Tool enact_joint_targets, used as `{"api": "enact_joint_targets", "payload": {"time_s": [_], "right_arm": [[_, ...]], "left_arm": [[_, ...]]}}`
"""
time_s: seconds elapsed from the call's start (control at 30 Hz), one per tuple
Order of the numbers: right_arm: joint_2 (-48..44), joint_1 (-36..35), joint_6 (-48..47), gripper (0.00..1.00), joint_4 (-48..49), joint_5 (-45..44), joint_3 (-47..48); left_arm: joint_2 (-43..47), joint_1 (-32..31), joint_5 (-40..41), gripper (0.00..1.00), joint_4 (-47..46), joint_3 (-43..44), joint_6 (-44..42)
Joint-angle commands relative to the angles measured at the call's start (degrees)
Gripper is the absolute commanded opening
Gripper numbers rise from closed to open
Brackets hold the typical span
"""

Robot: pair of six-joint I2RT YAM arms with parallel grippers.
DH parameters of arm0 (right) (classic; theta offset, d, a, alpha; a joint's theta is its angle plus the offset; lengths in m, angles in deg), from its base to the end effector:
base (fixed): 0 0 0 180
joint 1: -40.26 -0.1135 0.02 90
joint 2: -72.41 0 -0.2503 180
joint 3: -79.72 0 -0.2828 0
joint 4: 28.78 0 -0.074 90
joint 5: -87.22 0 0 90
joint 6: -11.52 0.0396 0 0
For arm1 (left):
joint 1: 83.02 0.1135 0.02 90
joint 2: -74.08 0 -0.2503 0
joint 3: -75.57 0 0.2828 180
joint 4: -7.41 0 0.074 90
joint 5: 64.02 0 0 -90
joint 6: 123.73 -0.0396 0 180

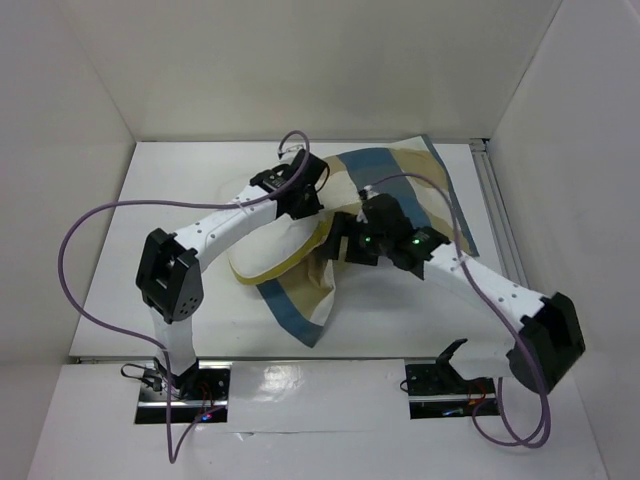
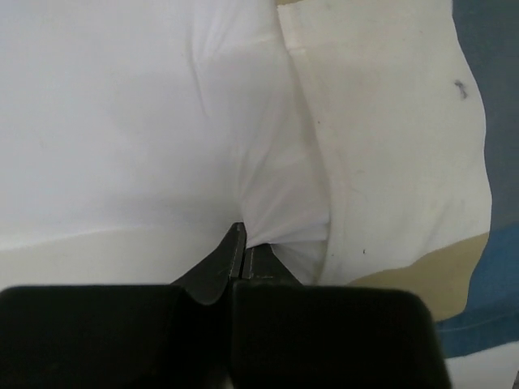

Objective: Put the pillow into the pillowcase

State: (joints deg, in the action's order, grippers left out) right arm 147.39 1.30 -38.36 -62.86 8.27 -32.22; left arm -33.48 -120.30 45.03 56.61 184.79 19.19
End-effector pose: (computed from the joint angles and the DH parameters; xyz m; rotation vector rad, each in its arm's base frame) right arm 0.2449 0.2078 0.2471 -0.0832 2.4511 0.8936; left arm 0.3686 -0.2644 0.2781 -0.4752 2.3253 -0.3712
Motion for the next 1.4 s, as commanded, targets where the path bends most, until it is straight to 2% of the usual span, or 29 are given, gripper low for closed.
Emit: {"api": "enact_joint_targets", "payload": {"time_s": [0.0,0.03,0.07,0.1,0.13,0.23,0.3,0.37,0.43,0.47,0.53,0.57,0.67,0.73,0.77,0.83,0.9,0.97,1.0,1.07,1.1,1.2,1.23,1.27,1.33,1.37], "right_arm": [[-6.1,3.9,6.2,0.88,-6.5,-13.7,-0.1],[-7.4,5.5,6.2,0.88,-7.3,-14.9,-0.1],[-7.4,6.0,7.9,0.86,-7.9,-16.2,-0.1],[-8.0,6.5,8.0,0.86,-7.9,-17.2,0.5],[-8.0,7.2,8.0,0.86,-7.9,-18.3,1.3],[-3.9,7.8,6.8,0.86,-8.6,-19.0,3.7],[-1.9,9.2,6.8,0.88,-7.7,-19.6,4.2],[0.6,10.4,6.2,0.88,-4.2,-16.2,4.2],[2.2,10.4,5.7,0.79,-1.9,-14.6,4.2],[4.3,10.4,5.7,0.68,-1.2,-13.6,4.8],[6.7,8.8,5.1,0.63,-0.4,-13.6,5.9],[7.9,8.1,4.4,0.63,-1.2,-13.6,7.8],[13.2,4.7,3.2,0.78,-3.5,-14.4,10.2],[16.7,4.2,3.2,0.79,-4.0,-15.0,10.9],[17.5,4.2,3.2,0.79,-3.4,-14.5,10.4],[18.8,4.8,3.2,0.67,-2.8,-15.4,9.8],[19.6,7.5,1.5,0.6,-3.4,-17.4,11.0],[20.3,9.7,-1.2,0.6,-5.3,-19.5,12.8],[21.1,10.8,-2.2,0.6,-6.3,-21.8,15.5],[21.6,14.2,-5.4,0.69,-9.1,-23.7,18.9],[21.6,14.7,-6.4,0.78,-10.5,-26.1,22.7],[21.6,15.2,-10.2,0.88,-14.6,-30.1,27.8],[21.6,15.2,-10.8,0.9,-16.5,-31.4,30.7],[21.1,14.5,-11.5,0.92,-17.3,-32.0,32.2],[21.1,12.3,-12.0,0.94,-17.8,-32.1,35.2],[21.1,11.0,-12.0,0.96,-17.8,-32.1,35.9]], "left_arm": [[4.6,-0.1,-8.6,0.03,-9.3,0.1,-4.3],[4.6,-0.8,-14.3,0.16,-9.4,0.8,-5.8],[3.1,-0.8,-16.2,0.34,-9.4,1.7,-9.4],[3.1,-0.8,-16.2,0.53,-6.7,4.5,-10.6],[2.3,-0.8,-15.2,0.79,-4.7,6.1,-11.9],[3.8,2.6,-11.4,0.95,1.1,8.4,-15.5],[6.8,5.9,-10.6,0.96,2.2,7.3,-16.1],[7.6,11.7,-10.6,0.9,2.2,5.3,-16.1],[8.2,15.5,-10.0,0.83,2.2,3.2,-15.5],[6.9,19.3,-10.0,0.8,1.3,2.4,-15.5],[4.7,22.8,-10.8,0.8,0.8,1.3,-14.3],[3.4,24.3,-11.6,0.81,0.8,1.3,-13.6],[-1.4,28.0,-14.5,0.85,-1.1,-0.2,-13.1],[-4.1,28.8,-17.5,0.83,-1.6,-0.9,-13.1],[-4.1,28.8,-18.8,0.6,-3.2,-2.9,-13.1],[-4.1,28.8,-23.6,0.33,-5.6,-5.8,-13.1],[-1.3,27.2,-28.3,0.11,-9.2,-11.3,-13.1],[3.6,25.3,-29.2,0.07,-10.2,-17.3,-12.5],[5.7,22.7,-29.9,0.07,-10.2,-19.5,-12.5],[10.5,19.4,-30.6,0.07,-11.0,-24.1,-12.5],[15.9,16.0,-31.3,0.09,-11.0,-28.5,-12.5],[24.5,11.5,-33.6,0.17,-10.5,-36.8,-11.8],[29.4,9.4,-32.9,0.23,-10.0,-38.2,-11.8],[31.3,9.4,-31.8,0.43,-7.6,-39.0,-11.8],[34.5,10.3,-27.1,0.66,-3.9,-39.5,-11.8],[36.6,10.9,-22.0,0.77,-2.2,-38.9,-12.3]]}}
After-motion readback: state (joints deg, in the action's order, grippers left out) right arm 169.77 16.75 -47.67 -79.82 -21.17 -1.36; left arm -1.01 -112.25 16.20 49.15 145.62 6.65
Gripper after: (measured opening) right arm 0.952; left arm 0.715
